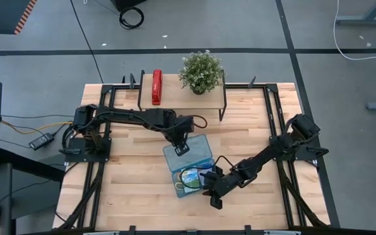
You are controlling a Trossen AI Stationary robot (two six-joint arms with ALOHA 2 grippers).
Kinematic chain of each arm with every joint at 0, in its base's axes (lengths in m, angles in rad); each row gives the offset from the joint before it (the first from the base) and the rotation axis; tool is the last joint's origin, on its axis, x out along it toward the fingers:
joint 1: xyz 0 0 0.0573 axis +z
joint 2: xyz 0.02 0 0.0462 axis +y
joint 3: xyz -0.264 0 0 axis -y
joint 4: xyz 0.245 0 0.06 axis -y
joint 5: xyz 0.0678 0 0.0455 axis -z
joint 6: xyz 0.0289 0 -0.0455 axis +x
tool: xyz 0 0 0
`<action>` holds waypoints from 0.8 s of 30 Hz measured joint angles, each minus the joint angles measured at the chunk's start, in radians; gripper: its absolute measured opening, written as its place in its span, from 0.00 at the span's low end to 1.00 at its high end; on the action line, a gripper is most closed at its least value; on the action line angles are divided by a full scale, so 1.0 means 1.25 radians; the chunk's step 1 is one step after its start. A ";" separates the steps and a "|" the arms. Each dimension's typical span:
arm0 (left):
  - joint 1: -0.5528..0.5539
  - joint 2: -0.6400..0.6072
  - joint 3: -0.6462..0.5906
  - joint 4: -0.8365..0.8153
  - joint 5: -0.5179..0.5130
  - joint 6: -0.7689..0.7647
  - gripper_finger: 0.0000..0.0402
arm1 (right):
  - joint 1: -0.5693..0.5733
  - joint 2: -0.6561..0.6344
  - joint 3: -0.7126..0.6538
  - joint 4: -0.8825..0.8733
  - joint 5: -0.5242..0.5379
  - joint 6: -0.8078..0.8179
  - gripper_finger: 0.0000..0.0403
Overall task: Pack school essentials
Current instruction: Close the blue supply box
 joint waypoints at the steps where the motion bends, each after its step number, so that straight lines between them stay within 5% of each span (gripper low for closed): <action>1: -0.003 0.000 0.001 0.008 -0.001 -0.001 0.05 | -0.004 0.000 0.000 0.000 0.000 0.000 0.30; 24: -0.033 0.000 0.001 0.019 -0.014 0.038 0.08 | -0.026 0.002 0.051 0.007 0.004 0.009 0.30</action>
